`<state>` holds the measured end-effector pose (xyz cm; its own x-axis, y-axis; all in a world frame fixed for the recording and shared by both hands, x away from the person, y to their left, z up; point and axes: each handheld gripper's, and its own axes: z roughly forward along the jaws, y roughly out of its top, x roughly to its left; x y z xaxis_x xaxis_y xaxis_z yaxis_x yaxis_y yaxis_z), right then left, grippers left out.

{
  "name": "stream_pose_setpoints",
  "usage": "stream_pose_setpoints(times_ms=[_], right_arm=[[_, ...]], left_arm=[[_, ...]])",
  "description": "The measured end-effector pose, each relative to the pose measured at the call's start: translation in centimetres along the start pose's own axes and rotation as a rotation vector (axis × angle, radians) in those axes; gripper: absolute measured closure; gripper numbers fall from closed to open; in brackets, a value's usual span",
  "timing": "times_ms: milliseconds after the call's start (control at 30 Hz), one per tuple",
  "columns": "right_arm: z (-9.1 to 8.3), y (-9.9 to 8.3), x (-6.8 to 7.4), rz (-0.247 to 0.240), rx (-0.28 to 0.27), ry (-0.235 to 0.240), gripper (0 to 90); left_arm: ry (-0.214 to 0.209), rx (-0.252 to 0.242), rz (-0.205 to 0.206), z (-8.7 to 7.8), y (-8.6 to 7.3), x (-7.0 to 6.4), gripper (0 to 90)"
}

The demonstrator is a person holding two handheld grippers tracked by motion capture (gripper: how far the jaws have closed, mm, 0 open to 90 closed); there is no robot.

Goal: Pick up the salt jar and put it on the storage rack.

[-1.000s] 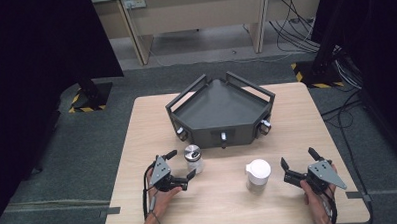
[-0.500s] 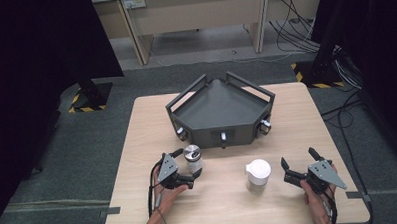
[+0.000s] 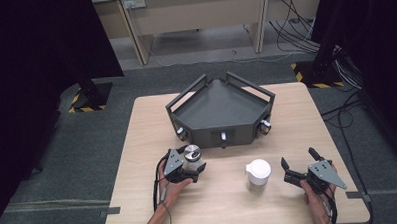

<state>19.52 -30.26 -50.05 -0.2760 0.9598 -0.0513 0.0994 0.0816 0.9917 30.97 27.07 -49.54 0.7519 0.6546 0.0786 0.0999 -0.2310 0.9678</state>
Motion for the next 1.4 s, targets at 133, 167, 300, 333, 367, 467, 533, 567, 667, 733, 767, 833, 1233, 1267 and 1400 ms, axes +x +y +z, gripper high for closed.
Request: stream_pose_setpoints(times_ms=[133, 167, 300, 333, 367, 467, 533, 567, 667, 733, 767, 833, 1233, 1267, 1400], right_arm=[[0.0, 0.0, 0.0, 0.001, 0.000, 0.000, 0.1], [0.0, 0.0, 0.0, 0.001, -0.001, 0.000, 0.1], [0.0, 0.0, 0.0, 0.001, -0.001, 0.001, 0.1], [0.0, 0.0, 0.0, 0.001, -0.001, 0.001, 0.1], [0.0, 0.0, 0.0, 0.001, -0.001, 0.001, 0.1], [0.0, 0.0, 0.0, 0.002, -0.001, 0.001, 0.1], [0.0, 0.0, 0.0, 0.001, 0.000, 0.002, 0.1], [0.0, 0.0, 0.0, 0.001, 0.000, 0.002, 0.1], [0.0, 0.0, 0.0, 0.000, 0.001, 0.003, 0.1], [0.0, 0.0, 0.0, 0.000, 0.000, 0.003, 0.1], [0.0, 0.0, 0.0, 0.001, 0.000, 0.003, 0.1], [0.0, 0.0, 0.0, 0.001, 0.000, 0.003, 0.1], [0.0, 0.0, 0.0, -0.001, 0.001, 0.003, 0.1], [0.0, 0.0, 0.0, -0.001, 0.001, 0.004, 0.1], [0.0, 0.0, 0.0, 0.000, 0.002, 0.004, 0.1]], left_arm=[[0.002, 0.020, 0.005, 0.3, 0.4, -0.1, 12.7], [0.004, 0.023, 0.003, 0.3, 0.4, -0.1, 14.1], [-0.002, 0.040, 0.002, 0.5, 0.7, 0.1, 22.6], [0.003, 0.043, 0.008, 0.5, 0.8, 0.0, 26.9], [0.001, 0.042, 0.001, 0.5, 0.7, 0.1, 28.8], [0.001, 0.039, -0.008, 0.4, 0.7, 0.1, 29.5], [0.003, 0.034, -0.004, 0.4, 0.6, 0.0, 29.6], [0.001, 0.032, -0.004, 0.4, 0.6, 0.1, 29.7], [-0.002, 0.029, -0.011, 0.4, 0.5, 0.2, 30.0], [0.000, 0.030, -0.009, 0.4, 0.6, 0.1, 30.1], [0.001, 0.034, 0.001, 0.3, 0.8, 0.0, 30.1], [-0.002, 0.031, 0.001, 0.3, 0.9, -0.1, 30.2], [-0.034, 0.004, 0.009, -0.3, 1.9, -0.1, 30.4], [-0.037, 0.005, 0.011, -0.3, 2.0, -0.1, 30.4], [-0.057, 0.001, 0.009, -0.4, 2.3, 0.0, 30.4]])
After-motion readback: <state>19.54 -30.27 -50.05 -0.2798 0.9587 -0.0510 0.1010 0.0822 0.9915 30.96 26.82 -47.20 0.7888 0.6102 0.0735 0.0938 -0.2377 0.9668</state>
